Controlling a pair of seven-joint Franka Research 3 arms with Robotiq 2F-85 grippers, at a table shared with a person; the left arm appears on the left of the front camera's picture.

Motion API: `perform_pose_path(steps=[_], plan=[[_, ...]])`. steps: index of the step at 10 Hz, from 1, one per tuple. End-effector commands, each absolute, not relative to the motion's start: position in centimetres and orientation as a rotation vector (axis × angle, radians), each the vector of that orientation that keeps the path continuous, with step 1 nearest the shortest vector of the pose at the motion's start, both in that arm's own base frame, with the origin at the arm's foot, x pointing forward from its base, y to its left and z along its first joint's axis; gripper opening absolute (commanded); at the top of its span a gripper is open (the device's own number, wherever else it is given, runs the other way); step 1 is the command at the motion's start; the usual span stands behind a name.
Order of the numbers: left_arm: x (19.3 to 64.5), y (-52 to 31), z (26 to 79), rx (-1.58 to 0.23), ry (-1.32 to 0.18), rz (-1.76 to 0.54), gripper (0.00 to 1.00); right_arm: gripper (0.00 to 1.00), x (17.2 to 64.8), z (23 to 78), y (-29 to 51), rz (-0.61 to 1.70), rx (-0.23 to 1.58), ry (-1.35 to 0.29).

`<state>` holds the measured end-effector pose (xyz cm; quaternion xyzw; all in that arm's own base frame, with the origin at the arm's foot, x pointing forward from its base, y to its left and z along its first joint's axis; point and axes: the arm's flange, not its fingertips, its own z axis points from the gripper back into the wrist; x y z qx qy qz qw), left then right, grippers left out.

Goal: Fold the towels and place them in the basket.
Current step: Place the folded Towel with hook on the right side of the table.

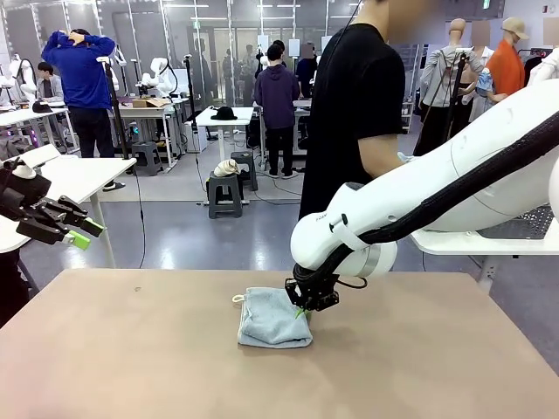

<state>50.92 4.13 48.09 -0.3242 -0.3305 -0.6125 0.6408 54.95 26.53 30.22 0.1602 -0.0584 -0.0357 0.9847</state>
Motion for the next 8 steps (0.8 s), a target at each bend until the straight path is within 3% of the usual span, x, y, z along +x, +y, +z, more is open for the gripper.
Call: perform_pose_path(steps=[1,3,5,8], plan=[[50.7,4.1,48.2,-0.741,-0.759,-1.399,0.61,0.00,55.0,30.2,26.5,-0.073,0.324,-0.122],[50.7,4.1,48.2,-0.741,-0.759,-1.399,0.61,0.05,54.9,30.2,26.5,-0.072,0.322,-0.117],[50.7,4.1,48.2,-0.741,-0.759,-1.399,0.61,0.05,55.1,30.6,21.0,-0.060,0.284,-0.181],[50.7,4.1,48.2,-0.741,-0.759,-1.399,0.61,0.05,56.0,31.4,9.9,0.004,0.234,-0.133]])
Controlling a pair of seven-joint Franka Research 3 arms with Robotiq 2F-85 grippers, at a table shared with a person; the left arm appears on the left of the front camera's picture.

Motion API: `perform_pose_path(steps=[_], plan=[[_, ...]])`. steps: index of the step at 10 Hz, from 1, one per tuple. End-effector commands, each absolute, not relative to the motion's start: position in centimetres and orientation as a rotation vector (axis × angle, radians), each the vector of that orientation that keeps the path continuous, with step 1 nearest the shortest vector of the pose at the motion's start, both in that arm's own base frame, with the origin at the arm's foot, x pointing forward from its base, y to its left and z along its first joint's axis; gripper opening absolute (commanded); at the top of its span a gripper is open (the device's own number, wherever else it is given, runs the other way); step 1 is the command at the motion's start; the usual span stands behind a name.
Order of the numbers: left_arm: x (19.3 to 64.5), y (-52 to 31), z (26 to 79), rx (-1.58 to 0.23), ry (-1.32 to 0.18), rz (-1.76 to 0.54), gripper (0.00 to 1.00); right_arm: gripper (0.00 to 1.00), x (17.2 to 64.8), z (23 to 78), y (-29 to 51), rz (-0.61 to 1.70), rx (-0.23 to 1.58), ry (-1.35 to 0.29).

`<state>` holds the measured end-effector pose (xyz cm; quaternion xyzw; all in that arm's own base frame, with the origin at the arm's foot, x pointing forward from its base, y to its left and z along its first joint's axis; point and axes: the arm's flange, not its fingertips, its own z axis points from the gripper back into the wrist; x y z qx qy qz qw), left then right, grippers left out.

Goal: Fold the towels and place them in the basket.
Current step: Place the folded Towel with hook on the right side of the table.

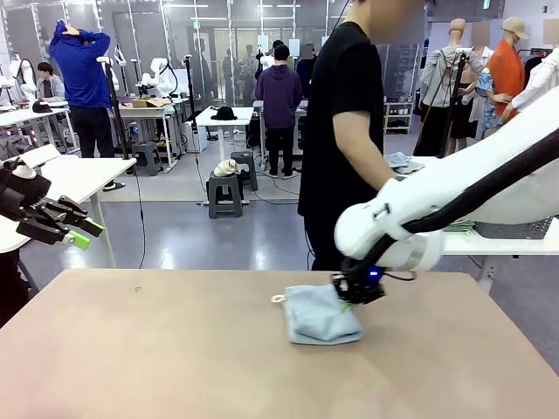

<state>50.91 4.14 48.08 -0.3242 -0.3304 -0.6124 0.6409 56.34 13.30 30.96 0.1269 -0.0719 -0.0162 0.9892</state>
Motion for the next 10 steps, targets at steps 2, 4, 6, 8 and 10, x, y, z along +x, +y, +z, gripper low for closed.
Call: perform_pose_path(steps=[2,4,6,8,10], plan=[[50.7,4.1,48.2,-0.741,-0.759,-1.399,0.61,0.05,57.5,31.7,3.3,-0.077,0.192,-0.140],[50.7,4.1,48.2,-0.741,-0.759,-1.399,0.61,0.05,59.7,32.0,-1.5,-0.068,0.163,-0.129],[50.7,4.1,48.2,-0.741,-0.759,-1.399,0.61,0.05,62.6,31.8,-5.3,-0.137,0.140,-0.126],[50.7,4.1,48.2,-0.741,-0.759,-1.399,0.61,0.05,63.9,31.7,-7.5,-0.151,0.137,-0.096],[50.7,4.1,48.2,-0.741,-0.759,-1.399,0.61,0.05,64.4,31.6,-8.9,-0.186,0.135,-0.072]])
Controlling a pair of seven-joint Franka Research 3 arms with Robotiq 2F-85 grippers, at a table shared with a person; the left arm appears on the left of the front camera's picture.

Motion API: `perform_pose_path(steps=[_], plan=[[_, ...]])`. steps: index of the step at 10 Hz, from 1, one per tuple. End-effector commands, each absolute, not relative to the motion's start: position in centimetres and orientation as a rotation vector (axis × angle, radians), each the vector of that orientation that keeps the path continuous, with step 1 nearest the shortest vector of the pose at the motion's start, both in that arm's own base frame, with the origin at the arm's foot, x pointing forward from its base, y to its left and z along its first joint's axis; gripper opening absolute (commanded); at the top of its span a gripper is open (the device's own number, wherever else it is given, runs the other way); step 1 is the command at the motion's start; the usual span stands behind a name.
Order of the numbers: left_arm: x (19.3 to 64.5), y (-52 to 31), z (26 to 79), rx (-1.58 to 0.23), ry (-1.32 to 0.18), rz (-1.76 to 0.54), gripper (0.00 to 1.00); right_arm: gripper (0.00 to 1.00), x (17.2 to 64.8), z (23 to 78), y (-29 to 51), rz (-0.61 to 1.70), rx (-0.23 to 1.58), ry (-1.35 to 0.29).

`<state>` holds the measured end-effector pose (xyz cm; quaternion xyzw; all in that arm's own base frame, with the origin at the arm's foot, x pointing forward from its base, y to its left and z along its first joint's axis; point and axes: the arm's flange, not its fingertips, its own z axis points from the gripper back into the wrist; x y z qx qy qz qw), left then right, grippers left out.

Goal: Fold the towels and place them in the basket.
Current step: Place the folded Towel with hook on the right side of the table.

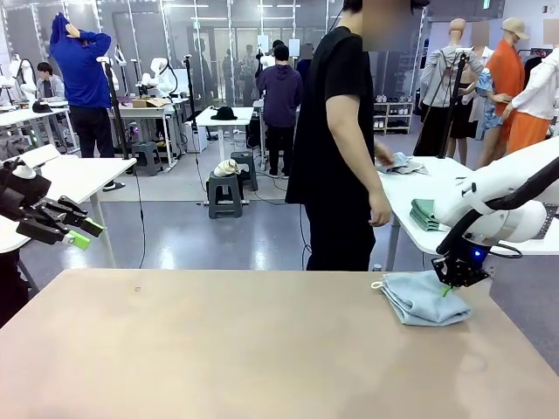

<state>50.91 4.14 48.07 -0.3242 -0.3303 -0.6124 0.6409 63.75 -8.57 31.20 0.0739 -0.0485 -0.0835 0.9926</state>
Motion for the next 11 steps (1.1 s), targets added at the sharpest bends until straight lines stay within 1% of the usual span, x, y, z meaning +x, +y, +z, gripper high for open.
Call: perform_pose_path(steps=[1,2,3,4,5,6,7,8,9,10,11], plan=[[50.7,4.1,48.2,-0.741,-0.759,-1.399,0.61,0.05,64.3,31.4,-9.3,-0.193,0.137,-0.068],[50.7,4.1,48.2,-0.741,-0.759,-1.399,0.61,0.18,64.2,31.3,-9.4,-0.201,0.133,-0.067],[50.7,4.1,48.2,-0.741,-0.759,-1.399,0.61,0.25,64.0,31.5,-9.5,-0.205,0.132,-0.075],[50.7,4.1,48.2,-0.741,-0.759,-1.399,0.61,0.38,63.9,31.8,-9.6,-0.207,0.130,-0.084],[50.7,4.1,48.2,-0.741,-0.759,-1.399,0.61,0.45,63.7,32.3,-9.6,-0.201,0.128,-0.091],[50.7,4.1,48.2,-0.741,-0.759,-1.399,0.61,0.58,63.5,33.0,-9.6,-0.198,0.127,-0.100],[50.7,4.1,48.2,-0.741,-0.759,-1.399,0.61,0.65,63.2,34.2,-9.6,-0.196,0.124,-0.118],[50.7,4.1,48.2,-0.741,-0.759,-1.399,0.61,0.78,62.6,35.9,-9.6,-0.208,0.115,-0.140],[50.7,4.1,48.2,-0.741,-0.759,-1.399,0.61,0.85,61.2,38.7,-9.0,-0.218,0.101,-0.156],[50.7,4.1,48.2,-0.741,-0.759,-1.399,0.61,0.98,58.8,42.6,-7.8,-0.195,0.095,-0.210],[50.7,4.1,48.2,-0.741,-0.759,-1.399,0.61,0.98,55.9,47.3,-6.4,-0.218,0.070,-0.240]])
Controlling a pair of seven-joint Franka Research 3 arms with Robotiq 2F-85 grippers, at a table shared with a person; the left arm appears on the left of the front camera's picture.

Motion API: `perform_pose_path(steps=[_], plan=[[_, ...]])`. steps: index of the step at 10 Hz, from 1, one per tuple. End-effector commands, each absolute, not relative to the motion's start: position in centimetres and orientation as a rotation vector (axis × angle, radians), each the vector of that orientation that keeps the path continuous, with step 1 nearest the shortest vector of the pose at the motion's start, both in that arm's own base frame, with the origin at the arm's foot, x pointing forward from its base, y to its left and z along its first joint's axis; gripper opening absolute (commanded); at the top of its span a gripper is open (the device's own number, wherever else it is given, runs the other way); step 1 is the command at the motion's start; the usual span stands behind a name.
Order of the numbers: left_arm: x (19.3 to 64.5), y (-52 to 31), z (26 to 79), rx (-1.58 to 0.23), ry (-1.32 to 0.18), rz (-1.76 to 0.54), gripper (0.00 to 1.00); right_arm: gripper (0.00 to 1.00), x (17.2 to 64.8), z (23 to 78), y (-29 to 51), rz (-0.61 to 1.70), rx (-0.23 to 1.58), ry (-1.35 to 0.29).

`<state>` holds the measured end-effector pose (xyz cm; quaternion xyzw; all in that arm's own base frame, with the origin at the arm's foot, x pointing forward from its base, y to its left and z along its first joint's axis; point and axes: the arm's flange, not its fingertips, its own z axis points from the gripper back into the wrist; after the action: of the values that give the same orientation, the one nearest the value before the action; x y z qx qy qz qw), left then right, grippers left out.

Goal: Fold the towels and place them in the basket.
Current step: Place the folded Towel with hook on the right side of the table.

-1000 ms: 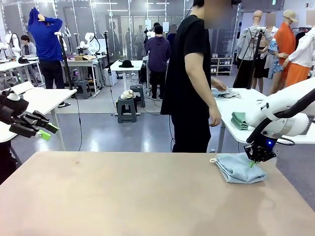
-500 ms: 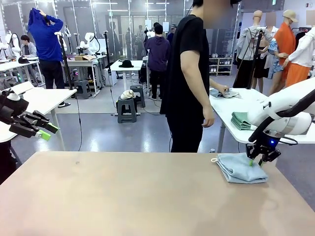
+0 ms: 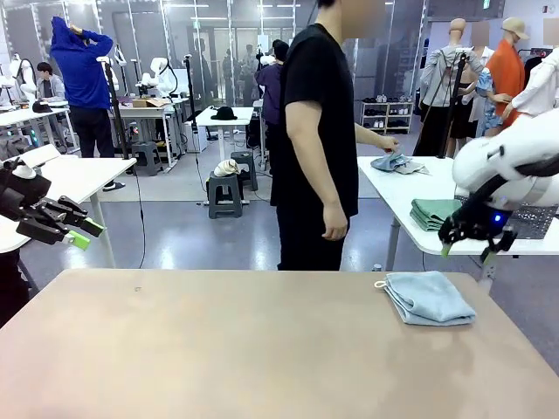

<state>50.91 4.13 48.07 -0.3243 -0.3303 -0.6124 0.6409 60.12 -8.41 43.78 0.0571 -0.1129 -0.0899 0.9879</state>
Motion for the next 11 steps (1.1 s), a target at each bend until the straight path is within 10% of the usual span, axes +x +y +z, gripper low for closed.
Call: perform_pose_path(steps=[1,11], plan=[[50.7,4.1,48.2,-0.741,-0.759,-1.399,0.61,0.98,52.7,52.2,-4.9,-0.205,0.089,-0.295],[50.7,4.1,48.2,-0.741,-0.759,-1.399,0.61,0.98,44.3,62.1,-0.3,-0.027,0.270,-0.268]])
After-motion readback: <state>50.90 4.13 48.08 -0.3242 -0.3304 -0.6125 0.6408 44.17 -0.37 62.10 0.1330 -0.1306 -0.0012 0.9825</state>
